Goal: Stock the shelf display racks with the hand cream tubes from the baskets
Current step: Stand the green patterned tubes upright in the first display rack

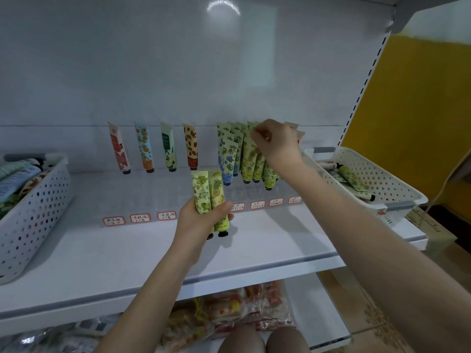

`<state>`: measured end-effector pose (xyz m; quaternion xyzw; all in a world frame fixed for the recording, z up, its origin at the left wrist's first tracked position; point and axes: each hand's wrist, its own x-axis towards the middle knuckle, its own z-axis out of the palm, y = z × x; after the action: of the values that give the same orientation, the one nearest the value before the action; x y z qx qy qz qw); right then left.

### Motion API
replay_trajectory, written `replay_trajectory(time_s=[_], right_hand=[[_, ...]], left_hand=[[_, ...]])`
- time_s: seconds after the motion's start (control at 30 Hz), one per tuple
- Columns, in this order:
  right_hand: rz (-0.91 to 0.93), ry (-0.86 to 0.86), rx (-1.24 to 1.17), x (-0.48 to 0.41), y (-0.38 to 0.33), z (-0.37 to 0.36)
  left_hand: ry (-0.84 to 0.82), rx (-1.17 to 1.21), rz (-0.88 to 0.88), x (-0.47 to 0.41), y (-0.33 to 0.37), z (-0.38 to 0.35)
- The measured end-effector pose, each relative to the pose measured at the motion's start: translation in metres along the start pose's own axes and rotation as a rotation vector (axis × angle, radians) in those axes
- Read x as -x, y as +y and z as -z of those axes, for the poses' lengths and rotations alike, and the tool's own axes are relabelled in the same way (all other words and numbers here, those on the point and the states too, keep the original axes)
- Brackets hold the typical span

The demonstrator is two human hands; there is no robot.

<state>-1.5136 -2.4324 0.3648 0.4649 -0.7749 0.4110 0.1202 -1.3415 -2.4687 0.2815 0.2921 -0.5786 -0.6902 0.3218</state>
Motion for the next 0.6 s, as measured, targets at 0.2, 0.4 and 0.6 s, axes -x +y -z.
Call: replay_trajectory(time_s=[0.2, 0.4, 0.6], right_hand=[[-0.100, -0.290, -0.393, 0.050, -0.026, 0.013], [-0.162, -0.328, -0.605, 0.079, -0.035, 0.021], [-0.333, -0.299, -0.753, 0.092, -0.020, 0.028]], left_hand=[[-0.030, 0.041, -0.093, 0.015, 0.014, 0.001], [-0.096, 0.035, -0.115, 0.036, 0.020, -0.001], [-0.157, -0.010, -0.060, 0.045, 0.012, 0.004]])
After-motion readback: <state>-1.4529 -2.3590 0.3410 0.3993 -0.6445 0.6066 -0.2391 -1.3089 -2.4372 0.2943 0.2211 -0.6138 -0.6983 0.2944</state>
